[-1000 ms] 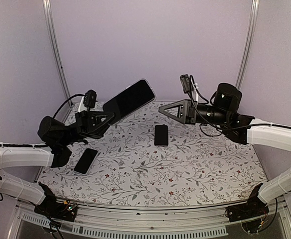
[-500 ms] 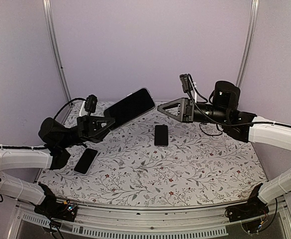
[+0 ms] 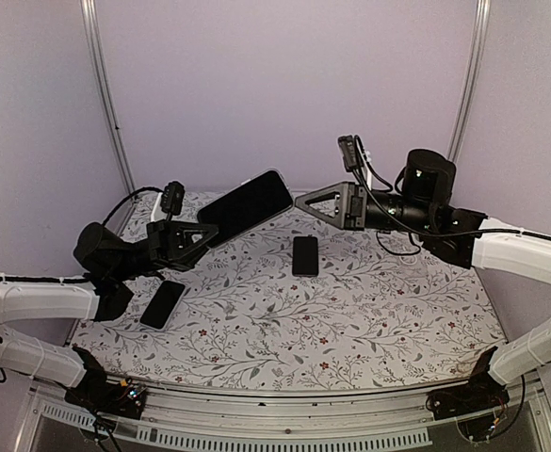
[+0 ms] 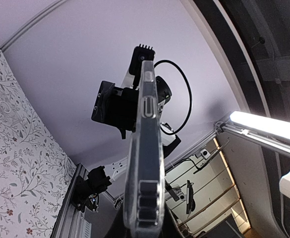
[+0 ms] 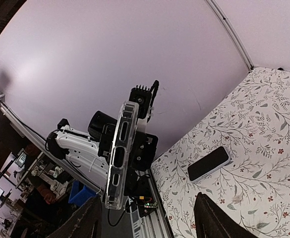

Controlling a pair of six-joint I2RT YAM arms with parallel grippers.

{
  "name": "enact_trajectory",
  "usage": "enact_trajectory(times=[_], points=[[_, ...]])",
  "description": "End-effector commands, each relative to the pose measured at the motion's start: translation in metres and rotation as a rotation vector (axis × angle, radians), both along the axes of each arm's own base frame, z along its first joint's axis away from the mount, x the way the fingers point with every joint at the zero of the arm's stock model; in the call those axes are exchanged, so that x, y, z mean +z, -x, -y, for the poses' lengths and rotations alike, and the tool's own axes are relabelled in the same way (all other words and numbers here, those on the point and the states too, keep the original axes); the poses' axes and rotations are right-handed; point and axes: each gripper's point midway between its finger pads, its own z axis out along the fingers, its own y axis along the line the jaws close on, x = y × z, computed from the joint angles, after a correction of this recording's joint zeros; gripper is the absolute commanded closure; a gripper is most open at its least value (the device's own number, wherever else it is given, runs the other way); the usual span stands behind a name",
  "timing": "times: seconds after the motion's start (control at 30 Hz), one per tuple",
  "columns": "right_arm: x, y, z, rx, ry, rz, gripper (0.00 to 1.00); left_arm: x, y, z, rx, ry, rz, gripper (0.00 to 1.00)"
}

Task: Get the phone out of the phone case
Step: Remove the top right corner of the phone case from the phone.

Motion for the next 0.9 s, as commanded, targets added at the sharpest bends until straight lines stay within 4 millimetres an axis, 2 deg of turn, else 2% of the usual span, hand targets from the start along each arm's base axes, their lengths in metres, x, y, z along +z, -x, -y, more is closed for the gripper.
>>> enact_trajectory(times=[0.0, 0.13, 0.33, 0.87], points=[[0.016, 0.003, 0.000, -0.002, -0.021, 0.029, 0.34, 0.017, 0.005, -0.008, 0.016, 0.044, 0.085, 1.00], [0.014, 0.000, -0.002, -0.008, -0.011, 0.020, 0.35, 0.017, 0.006, -0.008, 0.014, 0.043, 0.086, 1.00], [-0.001, -0.009, -0.003, -0.049, 0.039, -0.022, 0.36, 0.021, 0.009, -0.009, 0.002, 0.048, 0.106, 1.00], [-0.061, -0.034, 0.003, -0.179, 0.221, -0.148, 0.41, 0.043, 0.026, -0.014, -0.031, 0.092, 0.205, 1.00]])
